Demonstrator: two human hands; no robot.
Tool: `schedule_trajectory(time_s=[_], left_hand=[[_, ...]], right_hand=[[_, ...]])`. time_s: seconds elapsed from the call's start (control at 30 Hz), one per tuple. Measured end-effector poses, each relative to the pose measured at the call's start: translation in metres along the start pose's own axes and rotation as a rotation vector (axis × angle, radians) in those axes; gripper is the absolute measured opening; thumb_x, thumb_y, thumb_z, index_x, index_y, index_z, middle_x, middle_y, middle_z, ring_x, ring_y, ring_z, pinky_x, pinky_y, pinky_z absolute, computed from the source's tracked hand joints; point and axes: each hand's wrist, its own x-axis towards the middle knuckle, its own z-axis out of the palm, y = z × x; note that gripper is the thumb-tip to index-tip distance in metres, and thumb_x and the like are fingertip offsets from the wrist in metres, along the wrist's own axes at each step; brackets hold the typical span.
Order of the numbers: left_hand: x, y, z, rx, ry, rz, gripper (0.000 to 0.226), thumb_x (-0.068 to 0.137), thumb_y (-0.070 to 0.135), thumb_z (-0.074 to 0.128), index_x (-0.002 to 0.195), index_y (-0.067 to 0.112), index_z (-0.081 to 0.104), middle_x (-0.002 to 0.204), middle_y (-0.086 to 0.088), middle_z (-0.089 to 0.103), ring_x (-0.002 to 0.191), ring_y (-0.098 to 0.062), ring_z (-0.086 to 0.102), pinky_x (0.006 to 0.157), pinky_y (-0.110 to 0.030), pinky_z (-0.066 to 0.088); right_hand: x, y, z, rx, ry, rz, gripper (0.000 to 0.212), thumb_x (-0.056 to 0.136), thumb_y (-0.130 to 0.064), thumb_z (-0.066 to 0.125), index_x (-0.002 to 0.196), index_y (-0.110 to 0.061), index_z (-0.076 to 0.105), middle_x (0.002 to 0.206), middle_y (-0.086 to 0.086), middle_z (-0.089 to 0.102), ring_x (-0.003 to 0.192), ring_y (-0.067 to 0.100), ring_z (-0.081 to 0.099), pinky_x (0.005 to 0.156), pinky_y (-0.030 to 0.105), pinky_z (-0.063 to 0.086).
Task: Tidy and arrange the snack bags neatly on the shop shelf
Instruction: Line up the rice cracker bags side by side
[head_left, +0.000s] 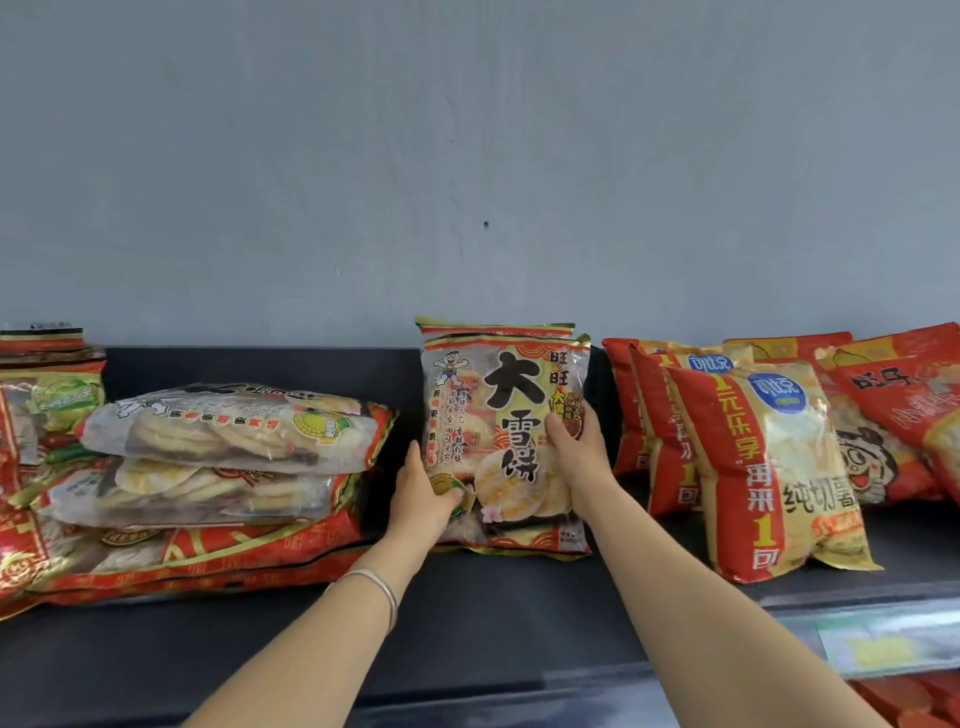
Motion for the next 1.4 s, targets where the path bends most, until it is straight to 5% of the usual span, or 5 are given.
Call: schedule_trajectory(time_s=[0.43, 0.67, 1.07, 1.23, 1.4], left_hand=[[-0.004, -0.015, 0.011, -0.021, -0.007, 0.224, 0.089, 0.086, 0.000, 0.060, 0.151, 0.029, 0.006, 0.143, -0.006, 0.035, 0.131, -0.020, 0.039, 0.104, -0.030, 0.035], [-0.010, -0.022, 0.011, 0.213, -0.026, 0.181, 0.098, 0.087, 0.006, 0.061, 0.148, 0.034, -0.011, 0.131, -0.013, 0.038, 0.114, -0.025, 0.053, 0.095, -0.034, 0.044], [-0.028, -0.006, 0.010, 0.308, -0.066, -0.049, 0.106, 0.086, 0.031, 0.066, 0.147, 0.023, -0.020, 0.138, -0.017, 0.035, 0.119, -0.030, 0.049, 0.097, -0.038, 0.043], [-0.050, 0.003, 0.003, 0.407, -0.089, 0.013, 0.094, 0.087, 0.028, 0.062, 0.150, 0.020, -0.007, 0.144, -0.013, 0.026, 0.128, -0.030, 0.040, 0.105, -0.039, 0.039], [-0.076, 0.031, -0.030, 0.441, -0.039, 0.297, 0.054, 0.092, 0.020, 0.054, 0.142, 0.021, 0.034, 0.140, -0.006, 0.038, 0.124, -0.023, 0.046, 0.100, -0.031, 0.042]], right_hand=[[-0.016, 0.036, 0.002, -0.140, 0.186, -0.054, 0.049, 0.092, -0.039, 0.057, 0.133, -0.018, 0.041, 0.118, 0.001, 0.055, 0.114, 0.022, 0.054, 0.094, 0.035, 0.045], [-0.015, 0.049, -0.001, -0.459, 0.085, 0.008, 0.057, 0.101, -0.043, 0.029, 0.153, -0.024, 0.014, 0.148, 0.015, 0.033, 0.132, 0.035, 0.038, 0.106, 0.044, 0.034], [-0.049, 0.048, -0.015, -1.065, -0.115, 0.130, 0.090, 0.094, -0.023, 0.056, 0.151, -0.013, -0.014, 0.153, 0.020, 0.020, 0.132, 0.039, 0.038, 0.104, 0.042, 0.039], [-0.053, 0.039, -0.007, -0.956, -0.043, 0.138, 0.082, 0.095, -0.017, 0.051, 0.152, -0.011, -0.008, 0.155, 0.020, 0.014, 0.137, 0.041, 0.027, 0.111, 0.044, 0.029], [-0.078, 0.015, 0.014, -0.825, 0.078, -0.279, 0.056, 0.095, -0.016, 0.049, 0.146, -0.013, 0.028, 0.151, 0.019, 0.025, 0.136, 0.040, 0.027, 0.107, 0.046, 0.033]])
